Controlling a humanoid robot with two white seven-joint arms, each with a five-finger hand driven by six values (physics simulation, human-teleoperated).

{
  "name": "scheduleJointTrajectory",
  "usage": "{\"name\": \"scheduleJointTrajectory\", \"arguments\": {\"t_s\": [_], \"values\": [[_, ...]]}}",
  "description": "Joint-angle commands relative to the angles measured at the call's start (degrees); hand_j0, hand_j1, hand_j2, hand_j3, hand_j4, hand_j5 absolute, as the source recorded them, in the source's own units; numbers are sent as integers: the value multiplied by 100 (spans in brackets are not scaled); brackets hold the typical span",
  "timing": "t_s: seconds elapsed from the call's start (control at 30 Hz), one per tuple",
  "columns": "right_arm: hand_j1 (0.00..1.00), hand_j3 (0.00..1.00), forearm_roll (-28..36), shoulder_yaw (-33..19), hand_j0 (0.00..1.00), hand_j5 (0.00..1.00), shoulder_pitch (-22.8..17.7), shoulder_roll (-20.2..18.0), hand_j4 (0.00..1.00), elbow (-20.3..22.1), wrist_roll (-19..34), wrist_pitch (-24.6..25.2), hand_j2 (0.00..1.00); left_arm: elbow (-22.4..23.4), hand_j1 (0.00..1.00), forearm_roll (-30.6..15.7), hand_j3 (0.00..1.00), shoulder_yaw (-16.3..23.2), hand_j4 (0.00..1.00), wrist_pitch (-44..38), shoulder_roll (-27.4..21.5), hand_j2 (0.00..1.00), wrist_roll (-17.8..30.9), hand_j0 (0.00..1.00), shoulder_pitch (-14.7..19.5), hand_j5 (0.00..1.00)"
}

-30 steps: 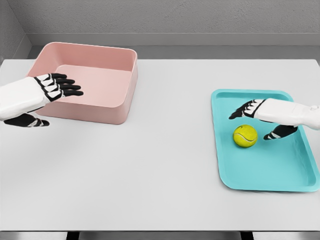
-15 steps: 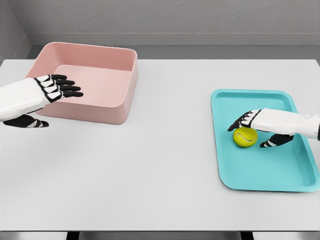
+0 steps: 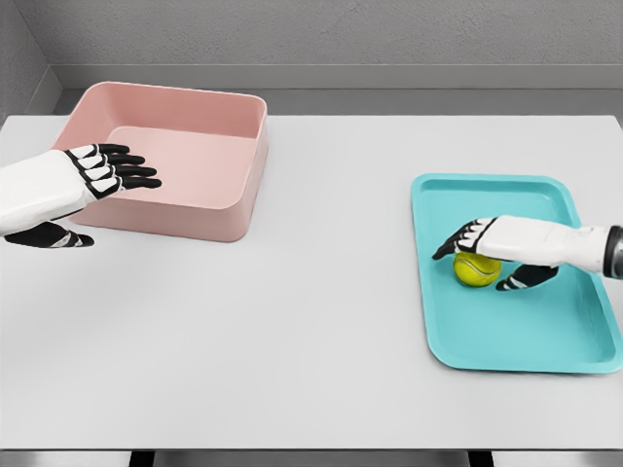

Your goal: Put the tennis from the blue tray into the pink basket with both arms

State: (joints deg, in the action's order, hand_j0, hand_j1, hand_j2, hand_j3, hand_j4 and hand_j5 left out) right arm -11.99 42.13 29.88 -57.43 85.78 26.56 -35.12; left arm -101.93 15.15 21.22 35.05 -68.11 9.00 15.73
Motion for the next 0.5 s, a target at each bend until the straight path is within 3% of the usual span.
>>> {"name": "scheduleJointTrajectory", "arguments": {"t_s": [0.0,0.47], "values": [[90,90,-5,-3,90,90,0,39,90,-88,-2,12,90,-2,100,-47,100,-4,100,-5,-27,100,-3,100,0,100],[90,90,-57,-3,90,90,-18,214,90,-360,-2,12,90,-2,100,-65,100,-4,100,-5,-36,100,-12,100,0,100]]}}
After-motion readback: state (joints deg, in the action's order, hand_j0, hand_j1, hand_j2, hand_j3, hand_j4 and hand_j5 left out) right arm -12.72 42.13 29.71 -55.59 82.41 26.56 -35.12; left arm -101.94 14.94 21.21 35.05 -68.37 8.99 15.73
